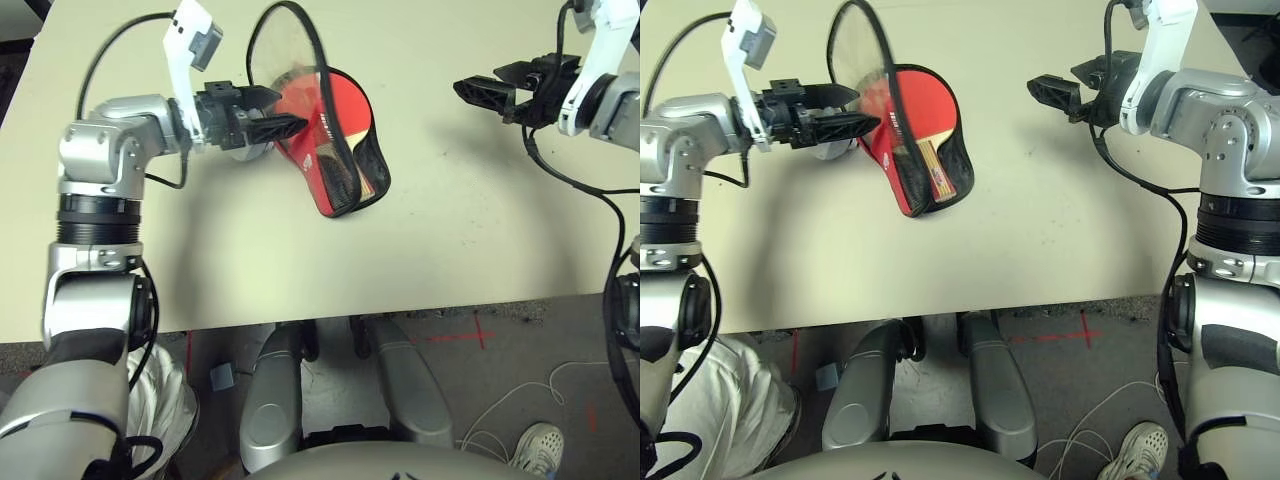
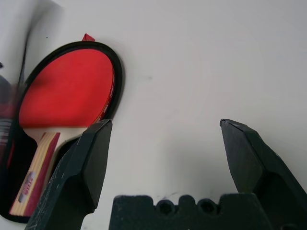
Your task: Store the ping-pong paddle in its case and zip it.
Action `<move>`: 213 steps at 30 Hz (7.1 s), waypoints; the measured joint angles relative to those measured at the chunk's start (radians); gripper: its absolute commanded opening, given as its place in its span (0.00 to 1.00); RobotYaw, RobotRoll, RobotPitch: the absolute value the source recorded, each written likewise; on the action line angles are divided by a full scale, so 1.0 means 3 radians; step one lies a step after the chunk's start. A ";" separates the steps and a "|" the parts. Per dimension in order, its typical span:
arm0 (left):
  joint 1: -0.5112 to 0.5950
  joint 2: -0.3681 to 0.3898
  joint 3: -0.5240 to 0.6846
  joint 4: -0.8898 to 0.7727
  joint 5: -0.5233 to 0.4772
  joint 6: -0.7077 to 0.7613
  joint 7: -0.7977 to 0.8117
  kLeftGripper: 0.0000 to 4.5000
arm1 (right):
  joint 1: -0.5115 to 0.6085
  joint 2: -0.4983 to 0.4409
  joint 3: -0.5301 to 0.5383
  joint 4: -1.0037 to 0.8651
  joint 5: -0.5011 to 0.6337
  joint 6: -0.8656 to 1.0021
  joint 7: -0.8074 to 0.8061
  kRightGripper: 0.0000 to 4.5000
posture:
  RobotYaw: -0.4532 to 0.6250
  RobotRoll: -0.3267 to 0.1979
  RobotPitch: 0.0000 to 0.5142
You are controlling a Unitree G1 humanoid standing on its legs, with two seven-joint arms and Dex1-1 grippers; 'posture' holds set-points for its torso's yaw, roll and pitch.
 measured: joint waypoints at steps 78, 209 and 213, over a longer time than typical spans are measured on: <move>0.0266 0.0124 -0.0204 -0.0974 -0.0185 0.0593 -0.0319 1.00 | 0.1228 0.0140 0.0591 -0.0486 0.4766 0.0454 -0.3434 0.00 | 0.32 0.62 0.70; 0.0229 0.1241 -0.0676 0.0042 0.0996 -0.0799 -0.1170 1.00 | -0.0253 0.0492 0.2753 -0.1073 -0.0504 -0.0080 0.1250 0.99 | 0.35 0.62 0.66; 0.0269 0.1217 -0.0677 0.0037 0.0994 -0.0742 -0.1243 0.91 | -0.0253 0.0510 0.2745 -0.1053 -0.0518 -0.0079 0.1254 1.00 | 0.35 0.62 0.66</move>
